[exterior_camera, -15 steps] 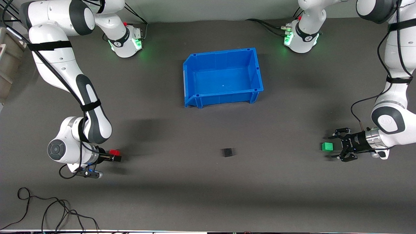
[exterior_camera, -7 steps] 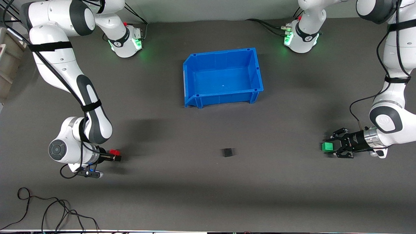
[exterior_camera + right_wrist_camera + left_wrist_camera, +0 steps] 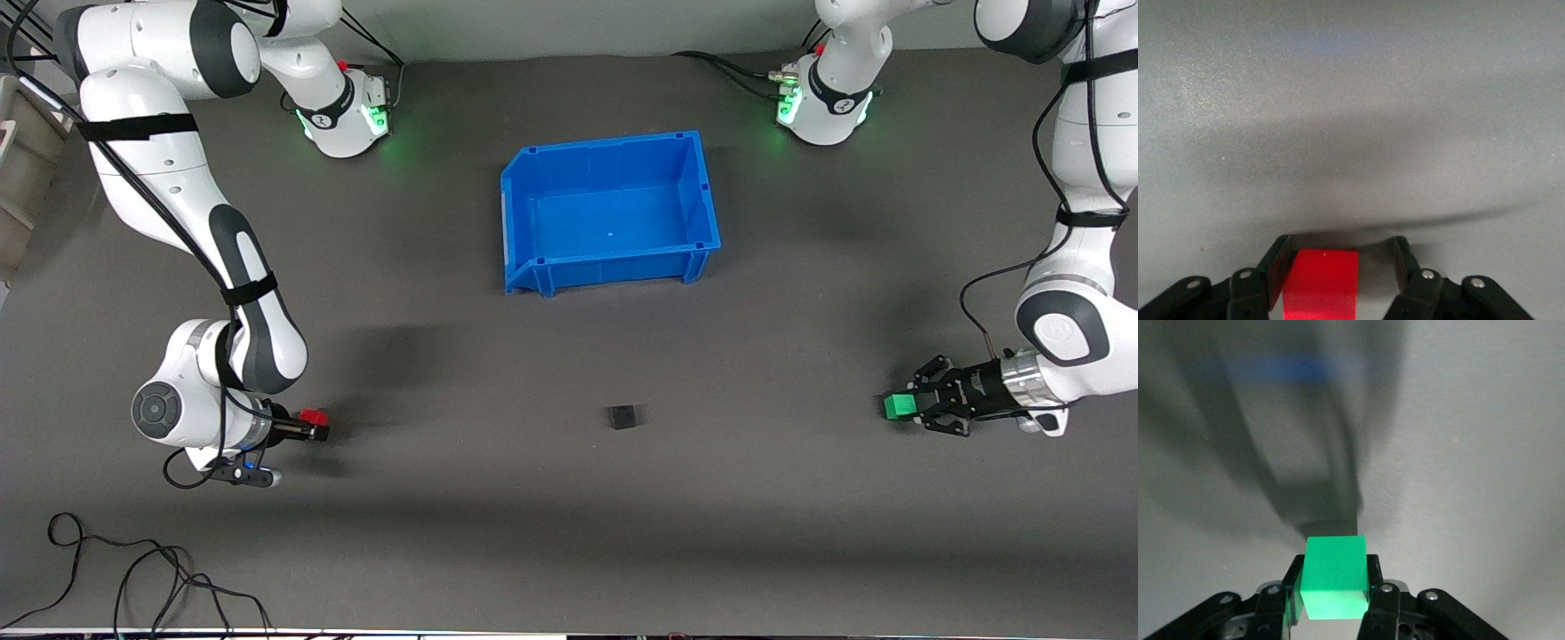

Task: Attach green and red cubes to black cube
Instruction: 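Close the right gripper on the red cube while the left gripper grasps green, then carry the red cube and the green cube toward the black cube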

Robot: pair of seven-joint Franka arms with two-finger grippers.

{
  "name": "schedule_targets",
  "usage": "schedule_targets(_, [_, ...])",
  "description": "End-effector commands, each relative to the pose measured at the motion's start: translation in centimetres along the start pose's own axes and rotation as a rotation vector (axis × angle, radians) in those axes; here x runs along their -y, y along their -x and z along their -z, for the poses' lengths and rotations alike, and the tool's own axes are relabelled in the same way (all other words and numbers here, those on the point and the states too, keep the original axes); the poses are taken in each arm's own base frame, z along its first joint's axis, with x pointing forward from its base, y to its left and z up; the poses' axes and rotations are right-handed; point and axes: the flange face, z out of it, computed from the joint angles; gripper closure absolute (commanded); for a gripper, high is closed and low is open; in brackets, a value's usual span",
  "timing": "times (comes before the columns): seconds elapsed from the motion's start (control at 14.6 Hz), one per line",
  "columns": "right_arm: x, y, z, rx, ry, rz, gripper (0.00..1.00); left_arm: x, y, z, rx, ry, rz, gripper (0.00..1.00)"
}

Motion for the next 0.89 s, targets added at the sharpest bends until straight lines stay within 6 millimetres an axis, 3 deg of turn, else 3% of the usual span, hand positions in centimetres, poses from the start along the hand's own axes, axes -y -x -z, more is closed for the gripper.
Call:
schedule_targets(0.0, [1.5,0.4,-0.5,0.002,-0.014,-0.064,0.31,-2.6,2.7,3.3,0.042,-0.002,0.046,1.00])
schedule_targets(0.21, [2.0,0.5,-0.4,0.001,-0.013,-0.052,0.31,-4.5,6.2,4.0,0.046,-0.035,0.075,1.00])
schedule_targets(0.41, [1.9,0.5,-0.4,0.000,-0.013,-0.045,0.31,-6.1,12.1,1.4,0.037,-0.053,0.091,1.00])
schedule_targets(0.55, [1.8,0.5,-0.5,0.002,-0.013,-0.045,0.31,-7.0,17.0,-1.0,0.029,-0.065,0.098,1.00])
schedule_targets(0.62, [1.8,0.5,-0.5,0.002,-0.013,-0.045,0.35,-7.2,19.3,-2.3,0.020,-0.061,0.086,1.00])
schedule_targets(0.82, [1.6,0.4,-0.5,0.001,-0.012,-0.046,0.71,-7.1,28.1,-8.0,-0.001,-0.033,0.057,1.00])
